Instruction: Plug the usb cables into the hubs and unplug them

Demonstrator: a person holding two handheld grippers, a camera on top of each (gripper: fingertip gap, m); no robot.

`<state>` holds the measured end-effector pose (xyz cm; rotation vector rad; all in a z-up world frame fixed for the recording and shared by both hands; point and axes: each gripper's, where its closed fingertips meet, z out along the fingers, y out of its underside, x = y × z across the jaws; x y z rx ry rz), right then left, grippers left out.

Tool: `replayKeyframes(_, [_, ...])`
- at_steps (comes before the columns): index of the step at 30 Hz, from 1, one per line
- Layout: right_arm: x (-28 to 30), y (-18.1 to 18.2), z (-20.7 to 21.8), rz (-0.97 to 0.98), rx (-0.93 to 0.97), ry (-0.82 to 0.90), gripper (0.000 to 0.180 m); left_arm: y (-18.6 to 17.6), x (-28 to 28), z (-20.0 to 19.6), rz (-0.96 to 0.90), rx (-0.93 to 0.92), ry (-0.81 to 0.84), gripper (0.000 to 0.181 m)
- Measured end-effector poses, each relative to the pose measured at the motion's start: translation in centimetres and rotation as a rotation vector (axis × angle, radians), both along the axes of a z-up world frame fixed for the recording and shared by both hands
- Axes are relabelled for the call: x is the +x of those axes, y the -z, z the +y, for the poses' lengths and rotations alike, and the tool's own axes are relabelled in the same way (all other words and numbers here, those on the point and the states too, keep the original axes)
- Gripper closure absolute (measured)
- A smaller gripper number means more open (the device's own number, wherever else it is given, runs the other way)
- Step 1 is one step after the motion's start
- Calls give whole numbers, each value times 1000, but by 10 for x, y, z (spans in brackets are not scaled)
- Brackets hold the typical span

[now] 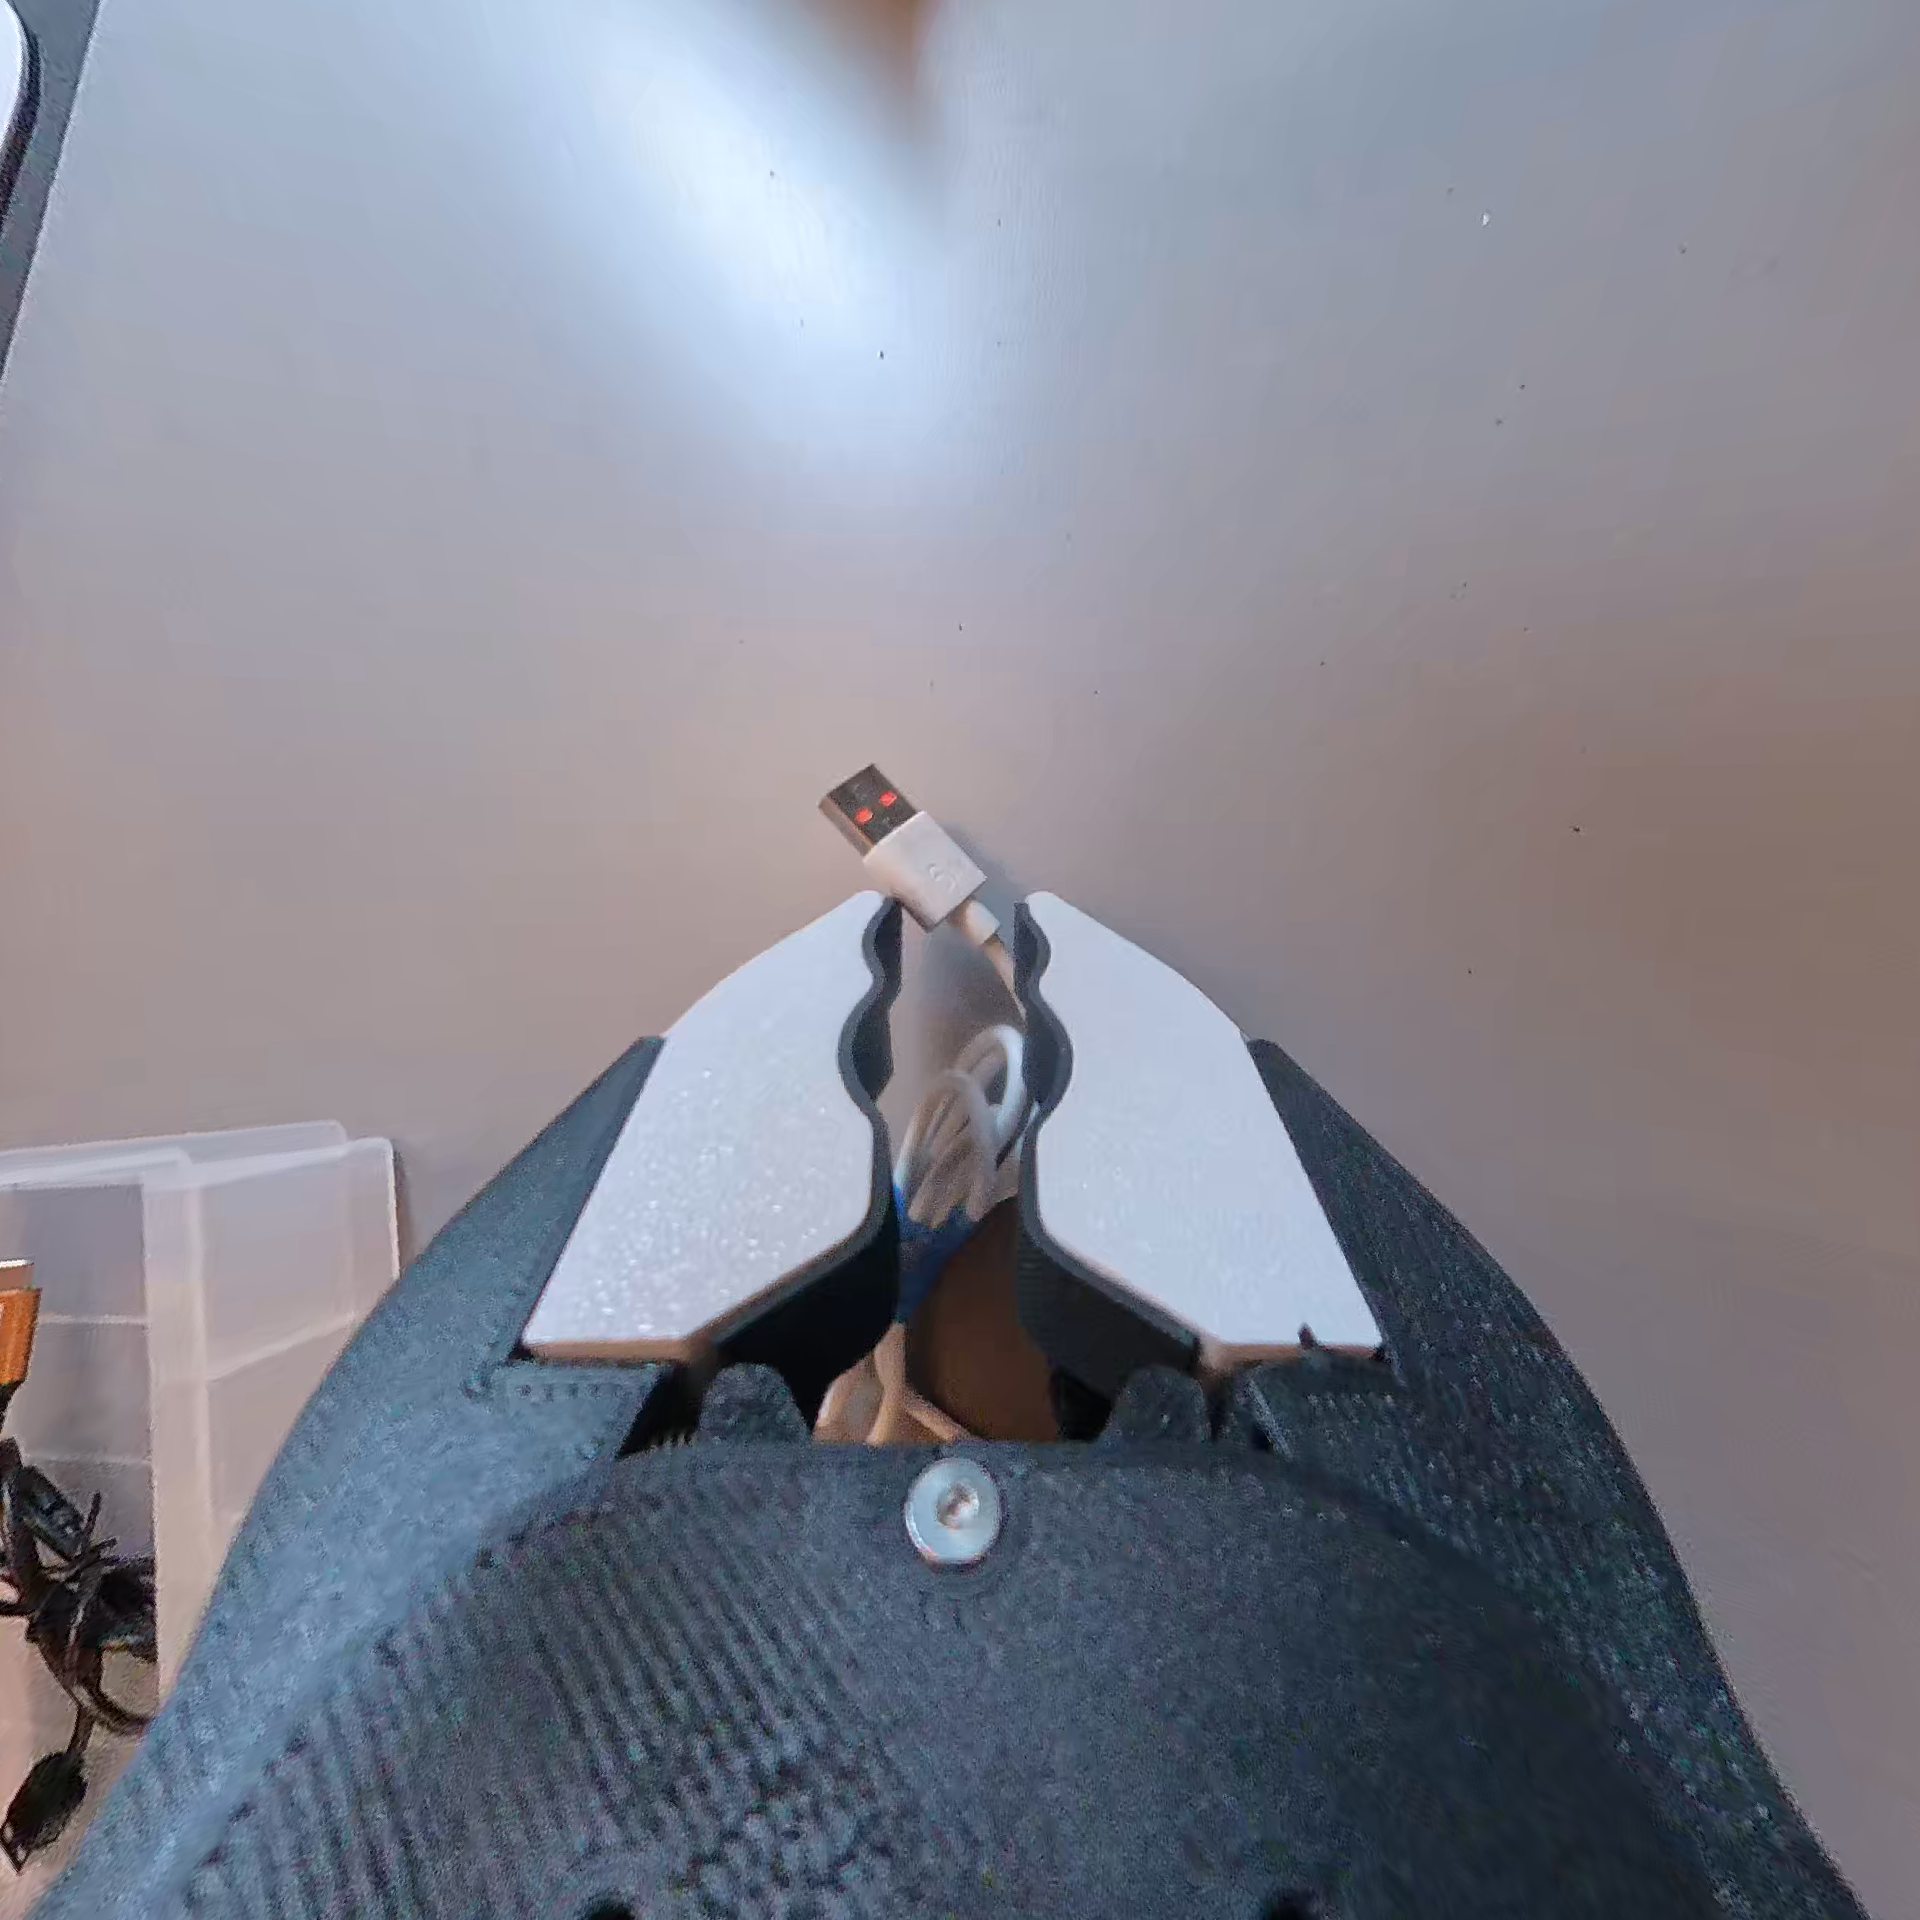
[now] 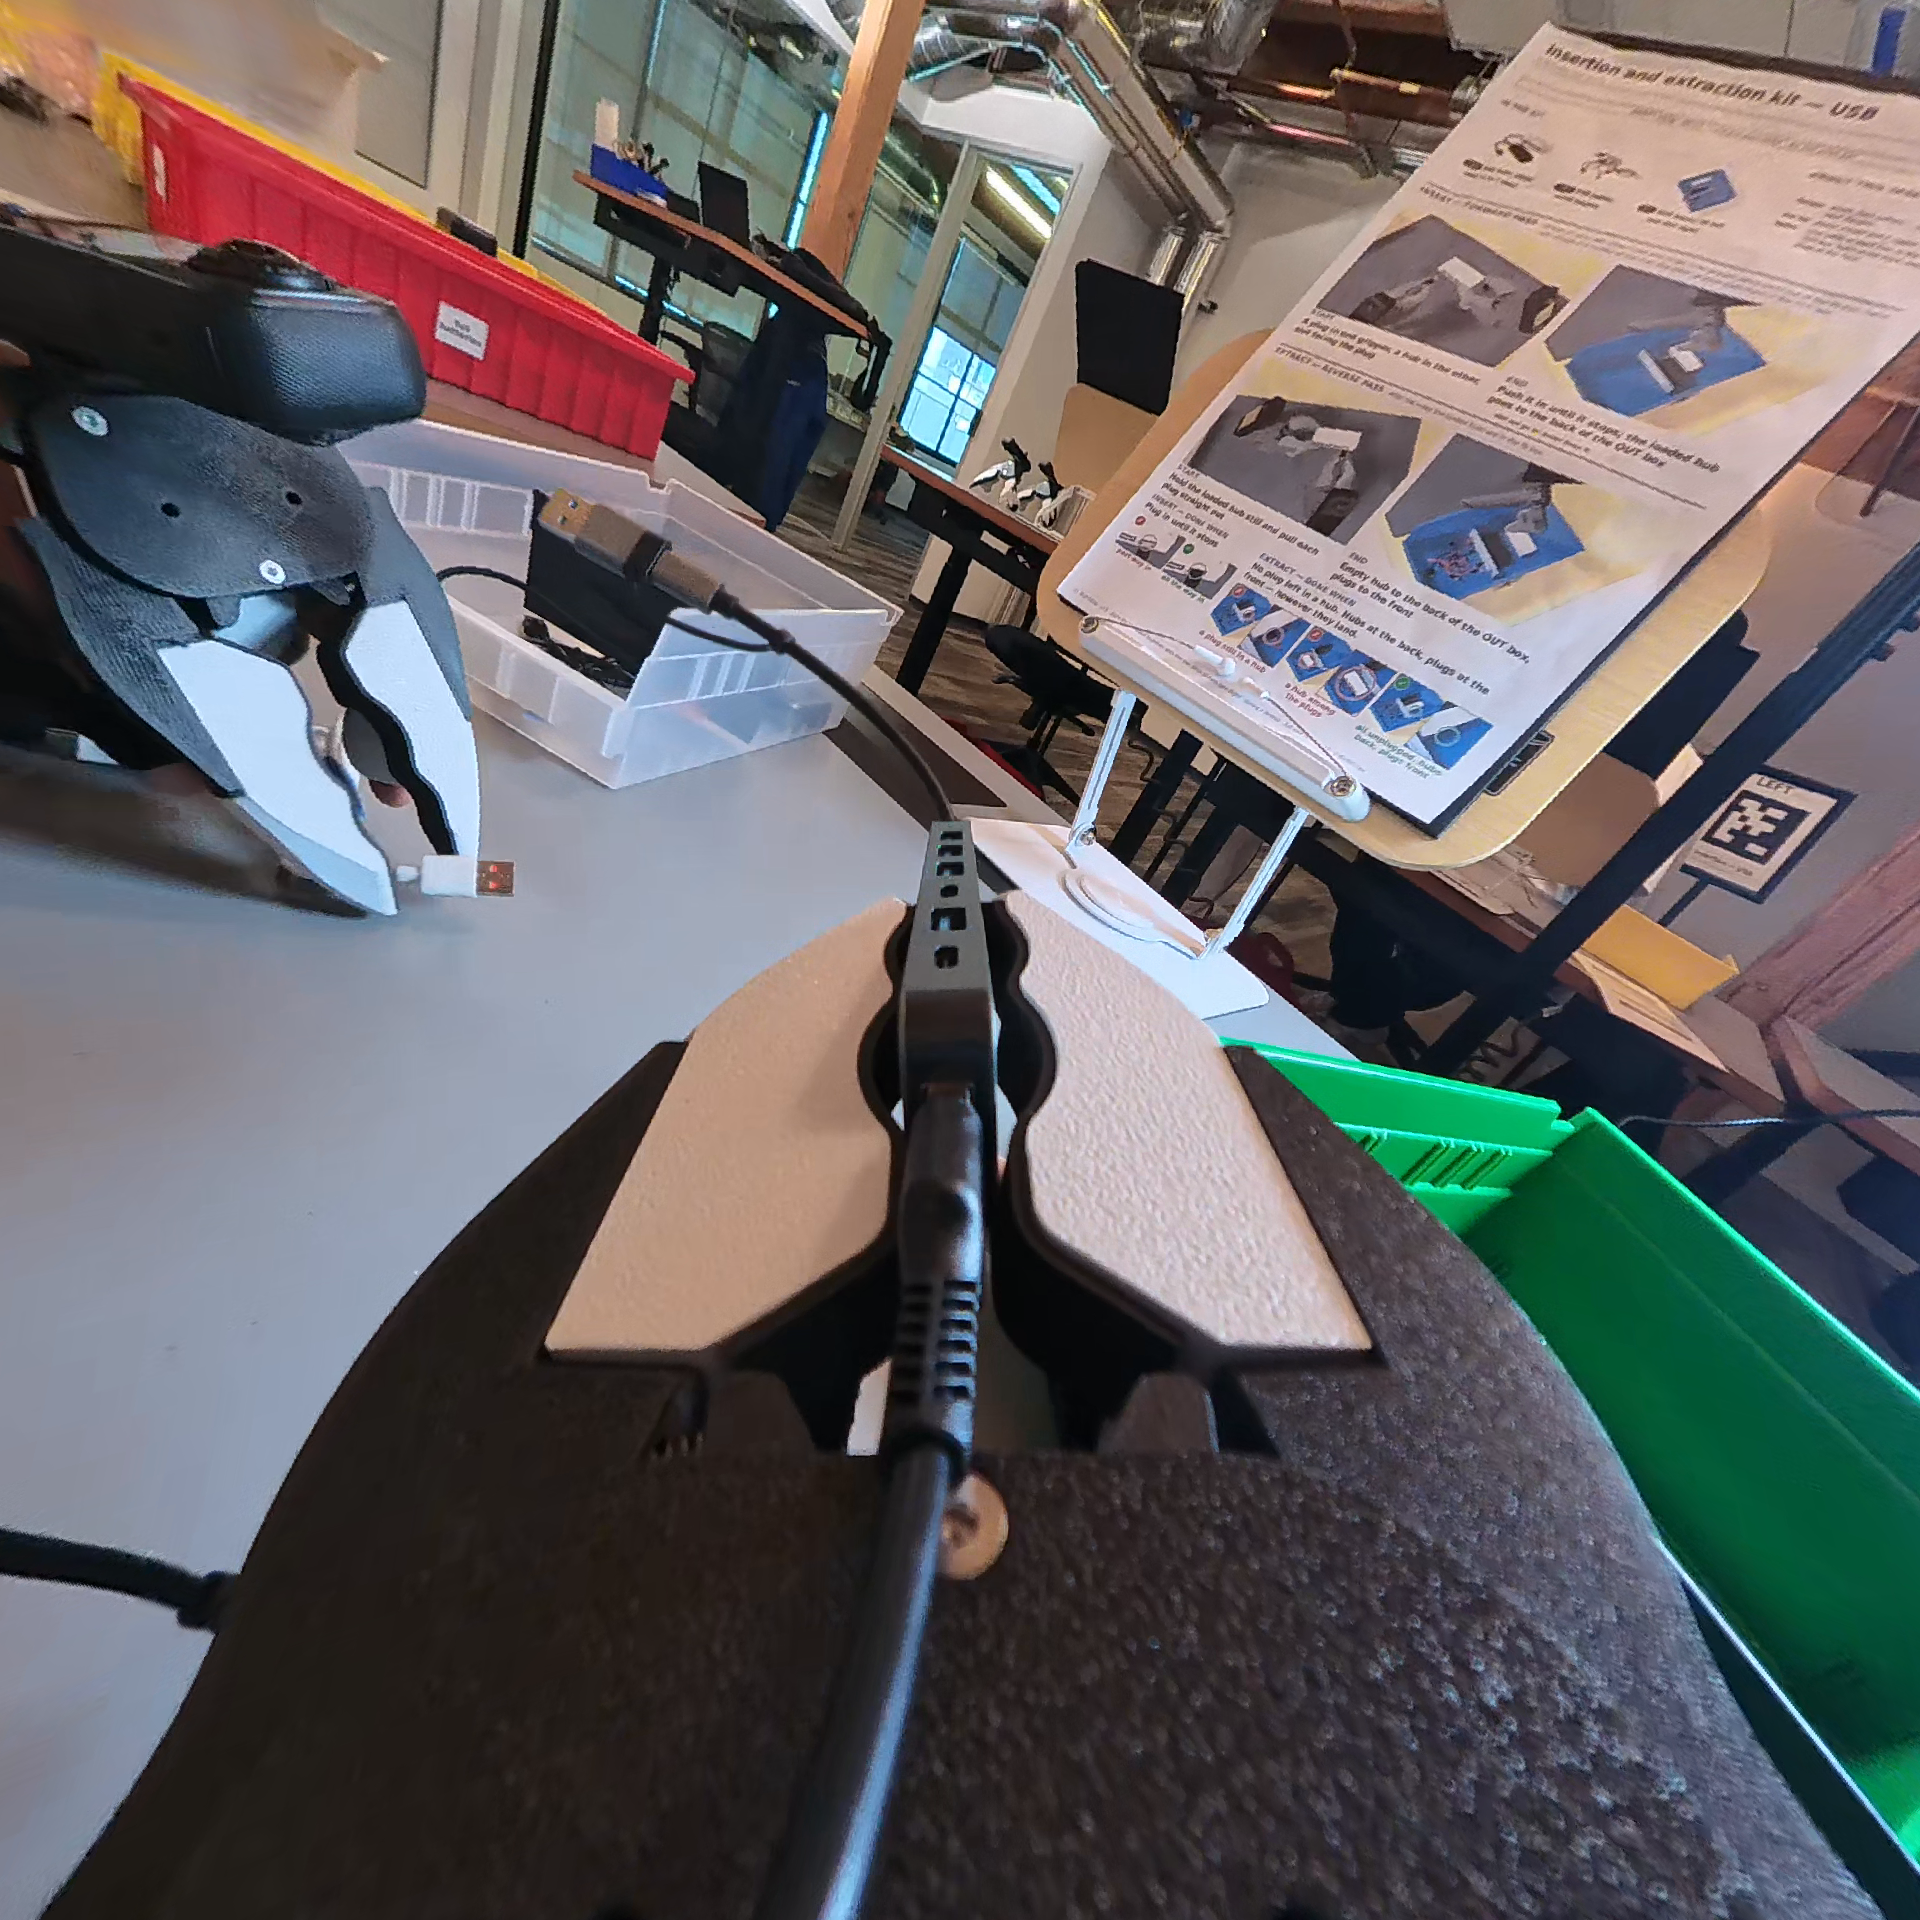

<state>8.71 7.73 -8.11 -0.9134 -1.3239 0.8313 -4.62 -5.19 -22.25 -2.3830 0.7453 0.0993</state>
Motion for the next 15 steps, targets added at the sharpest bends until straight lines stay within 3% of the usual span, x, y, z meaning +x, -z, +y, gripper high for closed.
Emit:
replayKeyframes(1, [0,1,0,-4,1,1,168,-1,2,0,-10,8,13,163])
replayKeyframes(6, [0,2,1,-13,3,1,168,-13,13,-6,-69,49,87,167])
replayKeyframes(11, [-2,5,-3,-29,30,-3,168,-28,34,-22,-254,39,184,168])
replayKeyframes(15, [-6,14,-10,-81,194,33,168,-50,54,-32,-444,23,231,168])
